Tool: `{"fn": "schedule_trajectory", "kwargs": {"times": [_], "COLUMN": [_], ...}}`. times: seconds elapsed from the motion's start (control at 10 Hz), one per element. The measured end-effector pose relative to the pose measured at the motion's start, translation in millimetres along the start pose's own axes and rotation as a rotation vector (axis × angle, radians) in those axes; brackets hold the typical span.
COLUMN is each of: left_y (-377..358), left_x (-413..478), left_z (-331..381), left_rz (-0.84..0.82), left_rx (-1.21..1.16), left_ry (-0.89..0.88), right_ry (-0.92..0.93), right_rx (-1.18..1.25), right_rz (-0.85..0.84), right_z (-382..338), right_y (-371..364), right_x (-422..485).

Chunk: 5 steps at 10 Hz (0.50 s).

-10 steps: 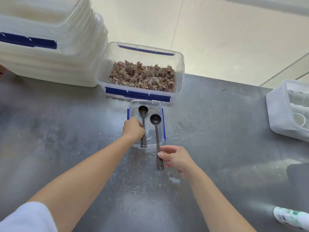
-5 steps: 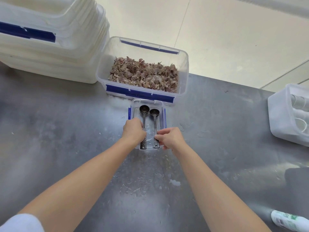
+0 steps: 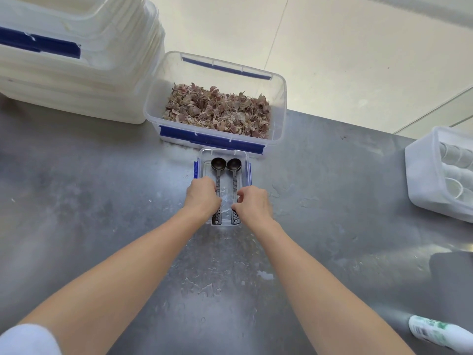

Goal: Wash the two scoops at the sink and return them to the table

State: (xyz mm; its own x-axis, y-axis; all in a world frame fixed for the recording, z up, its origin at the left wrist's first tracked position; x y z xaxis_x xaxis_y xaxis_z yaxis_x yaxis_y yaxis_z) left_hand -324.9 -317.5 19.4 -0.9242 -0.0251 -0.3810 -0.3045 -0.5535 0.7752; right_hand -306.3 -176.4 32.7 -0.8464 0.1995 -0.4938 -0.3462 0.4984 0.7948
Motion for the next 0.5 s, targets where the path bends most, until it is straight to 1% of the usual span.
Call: {"fn": "schedule_trajectory", "kwargs": {"times": [0.1,0.2,0.3,0.4,0.5], "left_y": [2.1,5.1,10.5,15.3,16.8], "left_x": [-1.2,-5.6,-13.4,-25.6,-41.0], "left_z": [4.0,8.7,13.0,17.2,20.0], "left_rz": [-0.007,0.000,0.008,0.012,0.025], "left_rx": [0.047,0.092,0.097,0.088,0.080], "left_ry": [-0.025,-0.057,-0.058,-0.078,-0.057], "right_ry": [0.092,0.141,0.177,0.169,0.125], "right_rx": [-0.138,-0.186,-0.139,-0.076,-0.054], "right_rz": [0.098,0.180,0.206,0.162,0.115], "right_z": [-8.1,-12.0,-8.3,2.7,17.2], "right_y": [4.0,7.9,13.2,18.0,22.1], "right_x": [-6.6,-14.0,-23.8,-33.2,-42.9]}}
Point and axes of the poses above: each hand's wrist, its own x-axis towards the middle knuckle, its own y-axis out of the back of the hand, z = x × y, the point moved 5 cm from there along x, towards the middle knuckle, and after that the axes turned 6 degrees about -y, right-handed, at the moved point
